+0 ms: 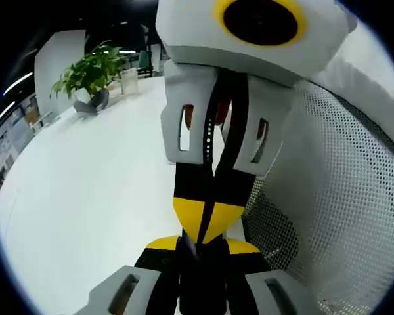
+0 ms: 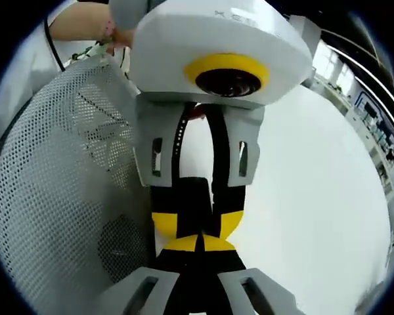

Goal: Press the specified remote control buttons in sequence, fully releasing each button before pressing the next.

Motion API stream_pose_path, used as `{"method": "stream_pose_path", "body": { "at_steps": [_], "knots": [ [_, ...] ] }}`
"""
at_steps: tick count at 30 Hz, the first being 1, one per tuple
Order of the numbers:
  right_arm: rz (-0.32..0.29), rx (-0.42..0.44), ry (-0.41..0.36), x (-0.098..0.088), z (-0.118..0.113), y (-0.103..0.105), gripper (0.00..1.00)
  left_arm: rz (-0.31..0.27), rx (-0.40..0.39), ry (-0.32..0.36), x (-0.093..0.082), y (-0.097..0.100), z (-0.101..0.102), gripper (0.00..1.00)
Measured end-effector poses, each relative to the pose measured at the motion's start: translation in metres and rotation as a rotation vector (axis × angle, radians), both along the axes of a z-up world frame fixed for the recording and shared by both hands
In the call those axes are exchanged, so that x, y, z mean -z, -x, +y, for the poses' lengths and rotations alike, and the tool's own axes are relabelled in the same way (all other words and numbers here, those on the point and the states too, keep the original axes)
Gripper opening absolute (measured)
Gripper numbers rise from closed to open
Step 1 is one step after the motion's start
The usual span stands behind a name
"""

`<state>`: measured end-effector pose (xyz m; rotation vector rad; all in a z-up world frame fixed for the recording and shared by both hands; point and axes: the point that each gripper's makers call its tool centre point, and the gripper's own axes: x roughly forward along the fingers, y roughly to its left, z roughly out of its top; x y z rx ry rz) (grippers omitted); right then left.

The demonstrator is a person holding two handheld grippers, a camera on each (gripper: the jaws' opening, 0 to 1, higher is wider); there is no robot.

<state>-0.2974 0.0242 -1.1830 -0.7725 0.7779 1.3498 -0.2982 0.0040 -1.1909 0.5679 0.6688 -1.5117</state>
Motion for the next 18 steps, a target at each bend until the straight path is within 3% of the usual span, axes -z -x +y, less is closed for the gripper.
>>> {"method": "stream_pose_path", "body": {
  "at_steps": [10,12,14,18],
  "knots": [
    [0.002,-0.023,0.009,0.0011,0.0018,0.0022,0.0,0.004,-0.008,0.009,0.0,-0.0005,0.0003,0.23],
    [-0.031,-0.04,0.017,0.0017,0.0029,0.0023,0.0,0.011,-0.01,0.01,0.0,-0.0006,0.0004,0.23],
    [-0.101,-0.078,0.041,0.0016,0.0035,0.0003,0.0,0.01,-0.005,0.008,0.0003,-0.0006,0.0006,0.23],
    [-0.087,-0.04,0.033,0.0019,0.004,0.0002,0.0,0.011,-0.004,0.004,0.0005,-0.0005,0.0006,0.23]
  ]
}}
